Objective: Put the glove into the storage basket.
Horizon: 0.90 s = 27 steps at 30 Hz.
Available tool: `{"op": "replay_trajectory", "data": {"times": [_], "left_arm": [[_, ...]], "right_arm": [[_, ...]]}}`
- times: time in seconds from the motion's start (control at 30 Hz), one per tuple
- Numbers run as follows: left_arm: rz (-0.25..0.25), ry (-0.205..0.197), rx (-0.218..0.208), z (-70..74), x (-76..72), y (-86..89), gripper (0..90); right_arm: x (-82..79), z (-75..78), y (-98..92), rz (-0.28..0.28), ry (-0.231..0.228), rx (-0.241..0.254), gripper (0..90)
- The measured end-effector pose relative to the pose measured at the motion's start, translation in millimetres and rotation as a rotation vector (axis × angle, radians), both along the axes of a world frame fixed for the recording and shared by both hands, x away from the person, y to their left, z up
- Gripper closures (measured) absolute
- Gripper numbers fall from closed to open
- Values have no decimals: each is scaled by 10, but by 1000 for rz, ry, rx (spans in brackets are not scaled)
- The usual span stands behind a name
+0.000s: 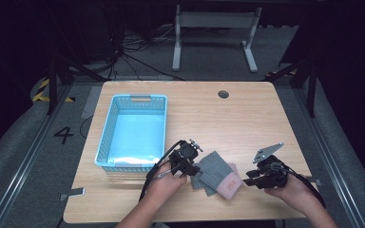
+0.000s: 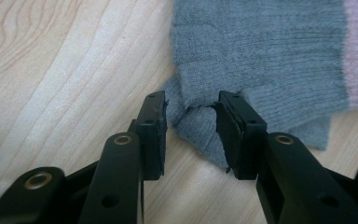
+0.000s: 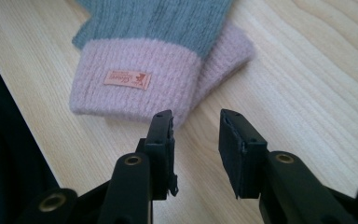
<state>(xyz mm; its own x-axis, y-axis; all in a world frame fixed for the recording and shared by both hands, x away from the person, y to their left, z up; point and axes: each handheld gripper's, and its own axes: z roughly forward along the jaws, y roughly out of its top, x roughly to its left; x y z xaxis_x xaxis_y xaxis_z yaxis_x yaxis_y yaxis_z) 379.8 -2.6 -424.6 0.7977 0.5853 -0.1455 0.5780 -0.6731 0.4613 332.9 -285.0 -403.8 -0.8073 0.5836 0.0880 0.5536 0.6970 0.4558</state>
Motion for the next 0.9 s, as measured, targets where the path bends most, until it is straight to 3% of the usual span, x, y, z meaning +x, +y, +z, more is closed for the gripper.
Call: {"op": "replay_trajectory", "data": {"times": [0.47, 0.67, 0.9], "left_arm": [[-23, 54, 20, -82, 56, -97, 598], [-35, 49, 24, -85, 65, -112, 615], [-56, 4, 74, -73, 32, -157, 717]], "right_arm": [[-71, -83, 61, 39, 47, -18, 646], [-61, -175, 124, 46, 63, -38, 662], [-74, -208, 200, 56, 49, -63, 734]]}}
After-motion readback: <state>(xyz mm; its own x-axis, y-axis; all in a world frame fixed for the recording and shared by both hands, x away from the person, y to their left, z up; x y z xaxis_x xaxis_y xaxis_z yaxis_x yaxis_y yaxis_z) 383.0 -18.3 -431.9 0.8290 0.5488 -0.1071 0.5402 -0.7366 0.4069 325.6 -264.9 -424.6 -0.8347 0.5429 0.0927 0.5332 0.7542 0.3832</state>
